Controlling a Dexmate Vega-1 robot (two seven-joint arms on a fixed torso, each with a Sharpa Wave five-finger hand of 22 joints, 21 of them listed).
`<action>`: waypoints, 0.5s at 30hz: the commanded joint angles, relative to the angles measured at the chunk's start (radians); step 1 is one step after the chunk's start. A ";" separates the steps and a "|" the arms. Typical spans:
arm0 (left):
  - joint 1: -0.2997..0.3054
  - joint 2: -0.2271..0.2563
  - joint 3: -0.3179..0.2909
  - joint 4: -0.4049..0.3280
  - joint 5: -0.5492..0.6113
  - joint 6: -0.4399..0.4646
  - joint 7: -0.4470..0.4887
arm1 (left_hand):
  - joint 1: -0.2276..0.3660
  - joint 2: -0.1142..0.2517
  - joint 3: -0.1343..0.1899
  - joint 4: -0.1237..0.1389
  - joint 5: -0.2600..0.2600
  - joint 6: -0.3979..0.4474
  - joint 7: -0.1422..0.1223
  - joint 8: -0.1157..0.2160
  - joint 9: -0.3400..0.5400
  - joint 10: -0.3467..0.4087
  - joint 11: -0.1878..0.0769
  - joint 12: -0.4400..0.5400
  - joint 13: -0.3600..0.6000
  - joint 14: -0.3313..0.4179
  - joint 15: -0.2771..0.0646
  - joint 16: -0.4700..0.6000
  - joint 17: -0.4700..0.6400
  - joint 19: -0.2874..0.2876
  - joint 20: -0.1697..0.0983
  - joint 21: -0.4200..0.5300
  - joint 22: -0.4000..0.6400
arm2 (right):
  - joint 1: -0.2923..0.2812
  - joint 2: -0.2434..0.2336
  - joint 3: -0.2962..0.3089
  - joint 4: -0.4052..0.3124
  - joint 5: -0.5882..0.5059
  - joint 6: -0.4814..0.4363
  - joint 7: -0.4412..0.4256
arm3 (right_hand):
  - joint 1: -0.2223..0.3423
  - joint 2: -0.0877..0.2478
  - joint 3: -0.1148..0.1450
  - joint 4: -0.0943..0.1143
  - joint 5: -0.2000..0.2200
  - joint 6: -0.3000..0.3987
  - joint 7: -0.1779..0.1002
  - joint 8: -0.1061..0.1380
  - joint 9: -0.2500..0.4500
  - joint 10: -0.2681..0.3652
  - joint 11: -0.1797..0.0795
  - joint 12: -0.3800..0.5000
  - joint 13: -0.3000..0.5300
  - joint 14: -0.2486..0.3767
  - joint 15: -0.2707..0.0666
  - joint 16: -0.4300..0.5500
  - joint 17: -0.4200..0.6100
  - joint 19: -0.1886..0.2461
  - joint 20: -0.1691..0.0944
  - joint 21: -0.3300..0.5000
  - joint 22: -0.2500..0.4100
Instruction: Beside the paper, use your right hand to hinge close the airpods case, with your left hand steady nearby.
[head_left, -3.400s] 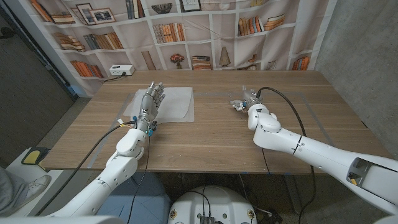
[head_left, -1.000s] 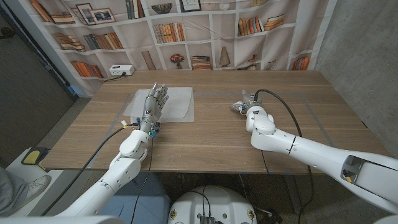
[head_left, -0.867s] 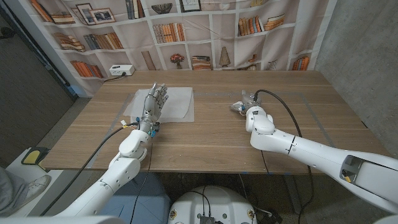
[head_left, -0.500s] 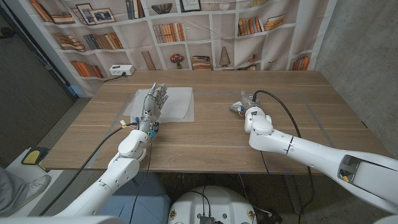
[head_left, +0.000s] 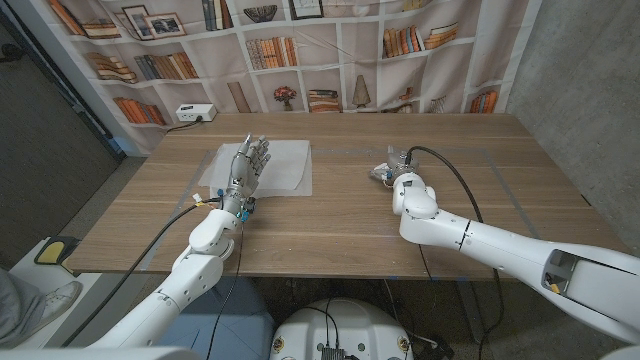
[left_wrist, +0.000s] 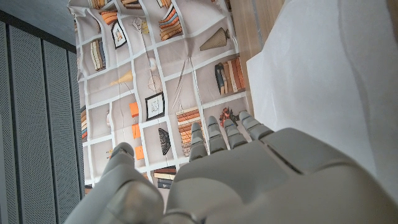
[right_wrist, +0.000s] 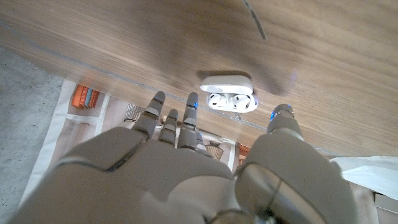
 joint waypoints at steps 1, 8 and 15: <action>-0.001 -0.004 0.004 0.006 -0.004 -0.003 -0.007 | -0.003 0.004 -0.003 -0.002 0.003 0.004 -0.001 0.000 0.002 0.010 -0.004 0.006 0.004 0.003 0.005 0.004 0.002 -0.002 0.001 0.002 0.005 | -0.011 0.008 -0.008 0.010 -0.023 0.007 -0.030 | 0.026 0.007 0.010 -0.008 0.006 -0.040 -0.002 0.013 0.005 0.014 -0.010 0.013 0.006 0.008 -0.011 -0.002 0.001 0.006 -0.003 -0.001 0.003; -0.002 -0.006 0.006 0.015 -0.006 -0.006 -0.012 | -0.005 0.005 -0.004 -0.001 0.003 0.005 -0.002 0.000 0.002 0.010 -0.005 0.006 0.004 0.004 0.006 0.004 0.002 -0.002 0.000 0.002 0.005 | -0.016 0.010 -0.003 0.013 -0.032 0.024 -0.041 | 0.056 0.018 0.024 -0.018 0.006 -0.032 -0.007 0.013 0.005 0.031 -0.022 0.025 0.009 0.037 -0.022 0.003 0.000 0.025 -0.007 0.004 0.003; -0.010 -0.007 0.010 0.029 -0.010 -0.007 -0.029 | -0.010 0.006 -0.006 0.000 0.003 -0.020 -0.005 -0.009 0.002 0.007 -0.003 0.004 0.004 0.001 0.006 0.003 0.003 -0.003 0.000 0.002 0.005 | -0.013 0.020 -0.005 0.022 -0.038 0.021 -0.029 | 0.086 0.032 0.038 -0.026 0.008 -0.029 -0.012 0.013 0.005 0.030 -0.037 0.030 0.013 0.035 -0.025 -0.003 0.000 0.027 -0.010 0.002 0.003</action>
